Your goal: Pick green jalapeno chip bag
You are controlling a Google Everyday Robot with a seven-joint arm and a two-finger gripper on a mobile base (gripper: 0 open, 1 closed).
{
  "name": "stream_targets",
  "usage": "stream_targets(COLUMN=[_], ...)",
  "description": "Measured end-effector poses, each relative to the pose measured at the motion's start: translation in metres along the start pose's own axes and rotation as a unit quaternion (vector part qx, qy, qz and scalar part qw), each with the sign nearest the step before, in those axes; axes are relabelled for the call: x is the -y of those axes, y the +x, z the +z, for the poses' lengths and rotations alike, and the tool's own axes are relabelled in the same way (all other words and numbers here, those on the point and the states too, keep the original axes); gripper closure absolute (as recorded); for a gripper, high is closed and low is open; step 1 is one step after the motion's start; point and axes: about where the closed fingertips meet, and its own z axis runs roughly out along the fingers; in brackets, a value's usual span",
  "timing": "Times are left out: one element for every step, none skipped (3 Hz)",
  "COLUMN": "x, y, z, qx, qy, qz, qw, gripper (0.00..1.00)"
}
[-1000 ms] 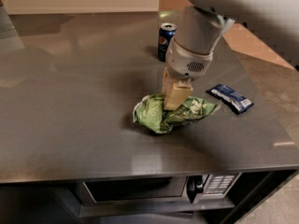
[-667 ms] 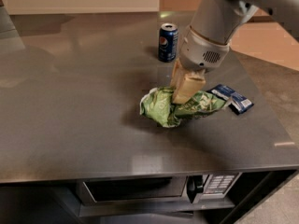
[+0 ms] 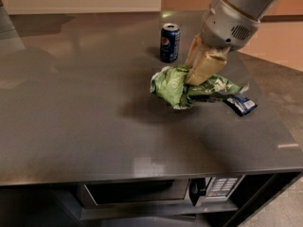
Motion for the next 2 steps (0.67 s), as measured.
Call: stream_targets(x=[0.0017,0.0081], y=[-0.0062,-0.0113], z=[-0.0187,-0.0199], qx=[0.034,0.041], qy=[0.014,0.028], qz=[-0.005,-0.007], qw=[0.9993,0.9987], gripper=[1.0,1.0])
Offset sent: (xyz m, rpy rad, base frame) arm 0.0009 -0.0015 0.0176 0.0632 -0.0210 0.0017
